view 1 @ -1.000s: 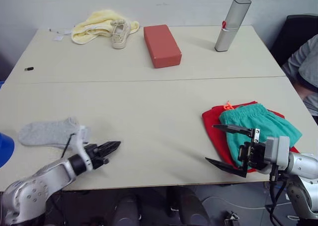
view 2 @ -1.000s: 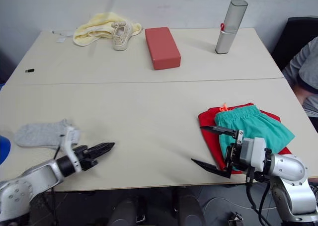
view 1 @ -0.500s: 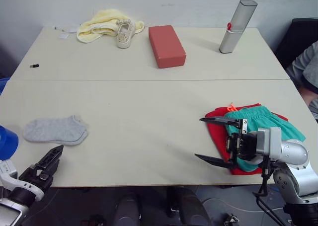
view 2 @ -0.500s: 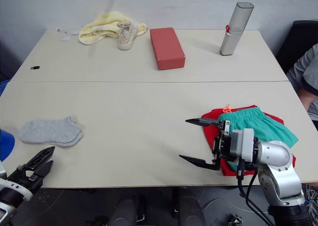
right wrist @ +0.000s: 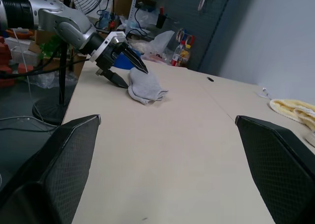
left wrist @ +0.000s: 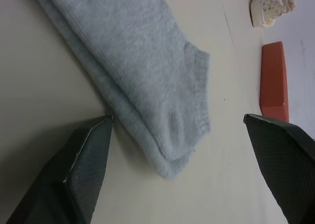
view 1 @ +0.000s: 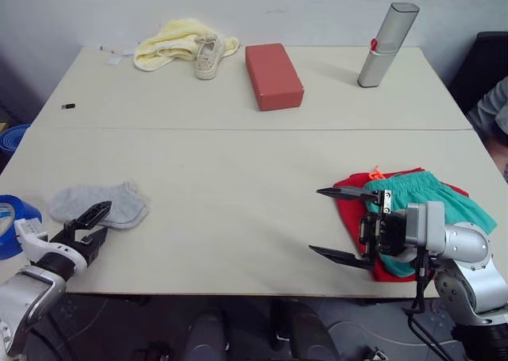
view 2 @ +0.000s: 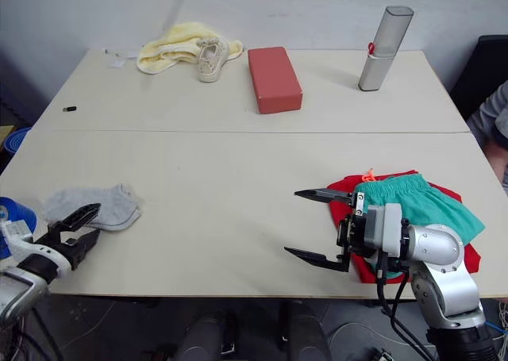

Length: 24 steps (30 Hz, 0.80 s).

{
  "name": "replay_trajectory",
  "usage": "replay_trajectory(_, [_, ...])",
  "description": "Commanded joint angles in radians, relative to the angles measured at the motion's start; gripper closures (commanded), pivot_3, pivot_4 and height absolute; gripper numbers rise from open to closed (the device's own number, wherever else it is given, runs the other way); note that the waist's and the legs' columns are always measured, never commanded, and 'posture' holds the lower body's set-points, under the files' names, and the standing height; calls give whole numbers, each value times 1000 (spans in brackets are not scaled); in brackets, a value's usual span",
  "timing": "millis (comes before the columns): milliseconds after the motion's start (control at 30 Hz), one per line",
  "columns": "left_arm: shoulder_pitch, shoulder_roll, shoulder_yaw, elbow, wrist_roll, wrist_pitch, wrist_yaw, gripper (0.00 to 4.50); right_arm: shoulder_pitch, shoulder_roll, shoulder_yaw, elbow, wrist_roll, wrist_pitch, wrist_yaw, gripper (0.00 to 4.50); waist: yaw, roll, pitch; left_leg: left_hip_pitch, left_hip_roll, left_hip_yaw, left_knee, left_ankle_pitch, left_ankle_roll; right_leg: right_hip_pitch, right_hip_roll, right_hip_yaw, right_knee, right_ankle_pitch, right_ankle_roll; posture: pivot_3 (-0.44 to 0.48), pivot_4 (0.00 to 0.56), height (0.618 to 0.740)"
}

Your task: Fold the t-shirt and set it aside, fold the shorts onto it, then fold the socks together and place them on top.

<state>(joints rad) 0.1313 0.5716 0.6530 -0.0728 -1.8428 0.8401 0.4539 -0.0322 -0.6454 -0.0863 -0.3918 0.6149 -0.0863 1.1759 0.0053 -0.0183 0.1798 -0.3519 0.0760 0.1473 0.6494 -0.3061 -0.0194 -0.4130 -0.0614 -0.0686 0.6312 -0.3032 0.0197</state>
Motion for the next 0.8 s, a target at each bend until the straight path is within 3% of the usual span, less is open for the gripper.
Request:
replay_trajectory(33, [-40,4,-79,76,31,20,49,986,-1,7,-17,-37,12,-6,-14,0,7,2,-1,0,0,0,0,0,0,0,0,0,-1,0,1,0,150,740])
replay_trajectory(133, [-68,13,-96,105,66,28,58,1997,5,9,-16,-43,12,-7,-22,0,19,3,-2,-1,-1,0,-1,0,1,1,0,0,-2,5,9,0,150,740])
replay_trajectory(367, [-93,18,-112,123,120,49,21,4414,16,11,-19,-48,9,-13,-36,0,22,3,-2,-1,-2,0,-1,0,2,0,-2,0,-4,5,9,0,150,740])
replay_trajectory(600, [-120,20,-141,63,190,83,-87,4476,43,6,-34,-54,7,-25,-40,0,22,3,-2,-3,-2,0,-2,-1,3,0,-3,-1,-5,5,8,0,150,740])
replay_trajectory(800, [-160,-11,-275,-97,152,139,-63,4476,82,-16,-68,-59,11,-29,-25,0,21,2,-1,-5,-5,-1,-2,-3,7,0,-9,-3,-6,7,11,0,150,740])
